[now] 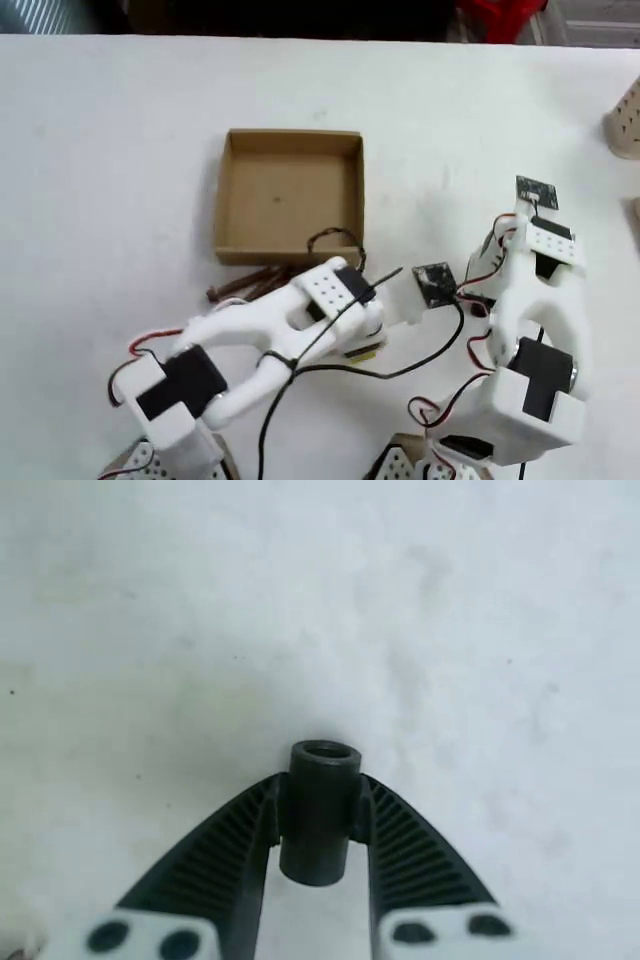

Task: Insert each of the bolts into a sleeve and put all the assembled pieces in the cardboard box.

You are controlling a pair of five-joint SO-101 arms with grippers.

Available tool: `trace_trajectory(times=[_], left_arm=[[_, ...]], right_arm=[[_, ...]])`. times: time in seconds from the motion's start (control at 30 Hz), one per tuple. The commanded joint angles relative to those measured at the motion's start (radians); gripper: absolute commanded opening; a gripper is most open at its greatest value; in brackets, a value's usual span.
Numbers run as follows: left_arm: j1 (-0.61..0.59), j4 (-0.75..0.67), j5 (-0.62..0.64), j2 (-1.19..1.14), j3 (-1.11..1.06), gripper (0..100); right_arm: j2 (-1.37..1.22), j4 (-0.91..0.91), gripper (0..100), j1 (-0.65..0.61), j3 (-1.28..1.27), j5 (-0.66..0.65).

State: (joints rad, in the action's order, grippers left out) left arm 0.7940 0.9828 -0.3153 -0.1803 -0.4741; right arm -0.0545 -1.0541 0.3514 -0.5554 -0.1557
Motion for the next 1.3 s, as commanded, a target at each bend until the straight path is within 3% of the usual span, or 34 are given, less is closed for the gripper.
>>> trace_trajectory(times=[0.0, 0.23, 0.47, 0.7, 0.97, 1.27], left_arm=[[0.01, 0.017, 0.017, -0.021, 0.049, 14], [0.01, -0.003, 0.035, -0.018, 0.049, 14], [-0.056, -0.035, 0.245, -0.027, 0.083, 20], [-0.051, -0.02, 0.164, -0.028, 0.083, 17], [-0.051, -0.049, 0.166, -0.028, 0.087, 15], [-0.071, -0.104, 0.298, -0.028, 0.087, 16]], right_arm=[[0.007, -0.008, 1.7, -0.015, 0.048, -0.014], [0.007, -0.008, 1.7, -0.015, 0.048, -0.014], [0.007, -0.008, 1.7, -0.015, 0.048, -0.014], [0.007, -0.008, 1.7, -0.013, 0.048, -0.014], [0.007, -0.008, 1.7, -0.013, 0.048, -0.014], [0.007, -0.008, 1.7, -0.015, 0.046, -0.014]])
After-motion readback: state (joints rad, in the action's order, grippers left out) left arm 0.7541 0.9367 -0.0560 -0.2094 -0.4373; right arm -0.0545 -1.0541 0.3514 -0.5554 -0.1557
